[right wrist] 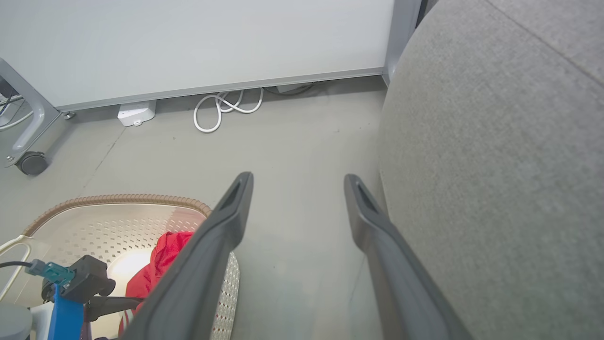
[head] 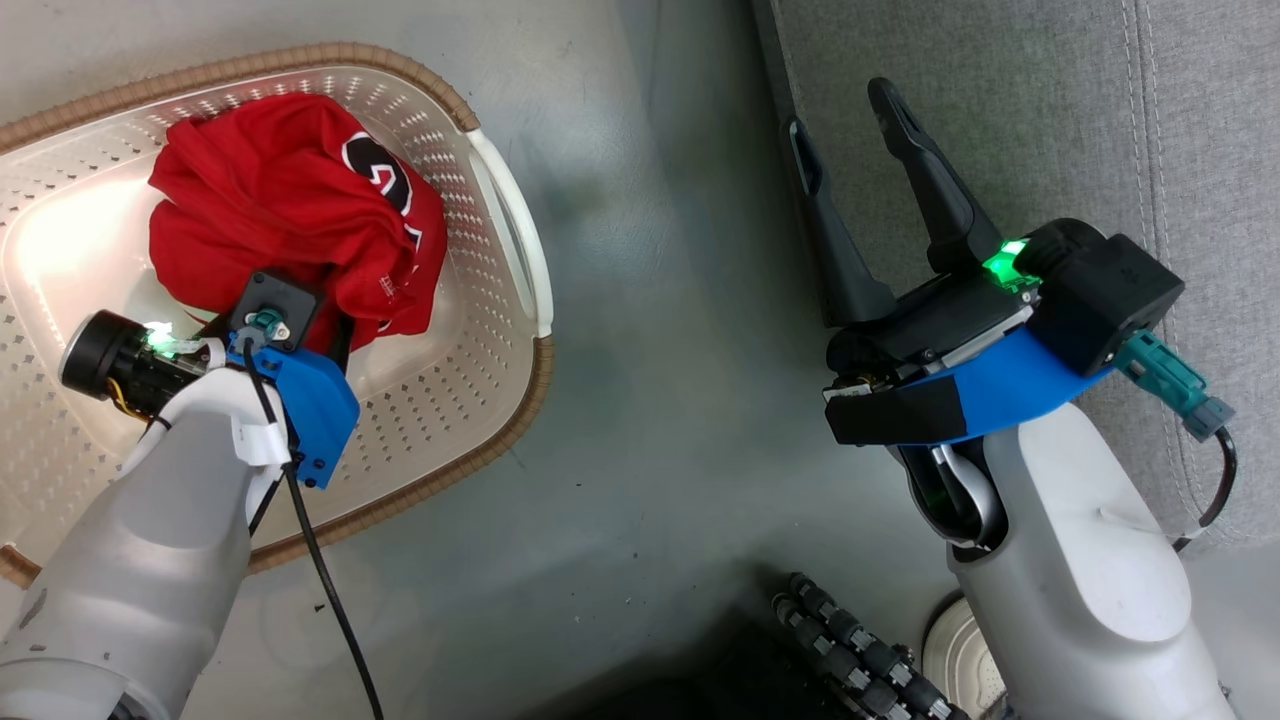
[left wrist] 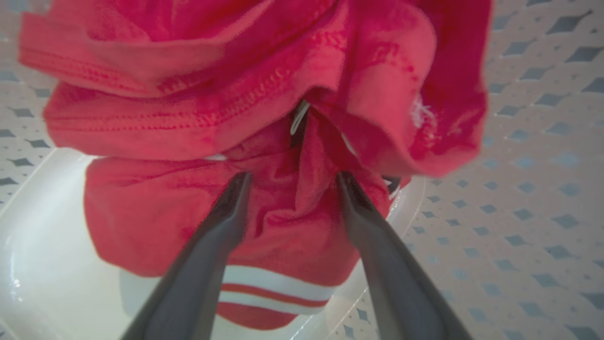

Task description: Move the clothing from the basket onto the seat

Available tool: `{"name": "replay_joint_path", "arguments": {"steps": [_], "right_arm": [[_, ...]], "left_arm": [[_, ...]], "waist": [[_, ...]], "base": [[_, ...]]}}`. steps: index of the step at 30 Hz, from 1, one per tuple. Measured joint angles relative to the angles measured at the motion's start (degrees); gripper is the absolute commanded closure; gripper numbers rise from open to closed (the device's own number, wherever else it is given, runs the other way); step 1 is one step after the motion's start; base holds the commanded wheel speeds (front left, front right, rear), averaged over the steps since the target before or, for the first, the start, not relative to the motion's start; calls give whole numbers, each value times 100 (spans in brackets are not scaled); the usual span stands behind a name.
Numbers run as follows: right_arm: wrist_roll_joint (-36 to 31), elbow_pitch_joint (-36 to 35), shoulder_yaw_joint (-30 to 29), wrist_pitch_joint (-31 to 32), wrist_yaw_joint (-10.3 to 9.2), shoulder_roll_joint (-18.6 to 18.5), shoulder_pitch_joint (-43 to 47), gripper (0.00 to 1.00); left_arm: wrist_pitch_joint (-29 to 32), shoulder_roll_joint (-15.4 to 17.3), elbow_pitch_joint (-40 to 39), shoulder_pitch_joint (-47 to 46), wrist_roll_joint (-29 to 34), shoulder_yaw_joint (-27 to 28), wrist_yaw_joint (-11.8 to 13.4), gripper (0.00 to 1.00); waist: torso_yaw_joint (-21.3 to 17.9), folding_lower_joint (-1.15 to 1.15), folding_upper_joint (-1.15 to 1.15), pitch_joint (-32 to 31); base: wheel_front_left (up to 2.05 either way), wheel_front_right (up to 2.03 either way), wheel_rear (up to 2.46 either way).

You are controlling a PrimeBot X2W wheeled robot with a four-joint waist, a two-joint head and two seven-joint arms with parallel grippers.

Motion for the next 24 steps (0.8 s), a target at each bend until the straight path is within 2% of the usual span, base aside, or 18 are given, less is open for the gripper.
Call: {"name": "replay_joint_path", "arguments": {"steps": [1, 2, 24], "right_arm": [[12, 12, 0, -15, -1, 0, -1, 0], [13, 22, 1, -16, 0, 0, -1, 0], [-55, 197, -4, -40, 0, 0, -90, 0]], "left_arm": [[22, -21, 42, -21, 0, -13, -4, 64], [55, -35, 81, -47, 10, -47, -13, 100], [-22, -326, 456, -193, -319, -226, -121, 100]], "waist": [[-2, 0, 0, -2], [-5, 0, 0, -5], [103, 0, 0, -272]], "base": [[0, 0, 0], [0, 0, 0], [0, 0, 0]]}}
